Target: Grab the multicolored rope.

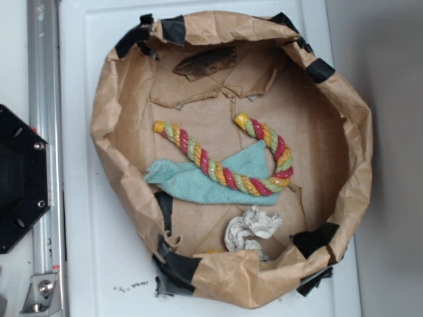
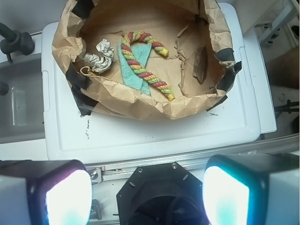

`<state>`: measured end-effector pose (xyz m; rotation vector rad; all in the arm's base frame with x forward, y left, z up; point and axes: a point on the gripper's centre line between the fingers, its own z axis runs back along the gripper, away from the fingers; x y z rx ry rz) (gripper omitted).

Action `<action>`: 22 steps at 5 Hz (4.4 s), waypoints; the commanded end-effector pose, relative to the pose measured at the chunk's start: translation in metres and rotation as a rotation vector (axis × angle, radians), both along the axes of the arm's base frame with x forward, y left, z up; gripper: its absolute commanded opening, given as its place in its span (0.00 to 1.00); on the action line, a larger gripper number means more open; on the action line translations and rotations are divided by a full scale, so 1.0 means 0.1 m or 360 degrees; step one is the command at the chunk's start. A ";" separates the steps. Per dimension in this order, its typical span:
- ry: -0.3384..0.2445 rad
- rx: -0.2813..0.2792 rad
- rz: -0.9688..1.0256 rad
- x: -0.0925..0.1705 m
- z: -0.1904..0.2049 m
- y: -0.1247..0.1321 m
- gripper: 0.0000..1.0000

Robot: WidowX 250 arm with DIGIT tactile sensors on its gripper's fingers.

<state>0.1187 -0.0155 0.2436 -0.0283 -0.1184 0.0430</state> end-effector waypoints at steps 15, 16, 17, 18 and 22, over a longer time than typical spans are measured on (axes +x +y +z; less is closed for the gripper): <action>0.0049 -0.0267 0.0266 1.71 -2.11 -0.47 0.00; 0.0033 -0.0267 0.0156 1.68 -2.06 -0.46 0.00; -0.0168 -0.0253 -0.0065 1.77 -1.79 -0.35 0.00; -0.0421 -0.0121 -0.0199 1.87 -1.28 -0.09 0.00; -0.0115 -0.0148 -0.0690 1.48 -0.75 -0.15 0.00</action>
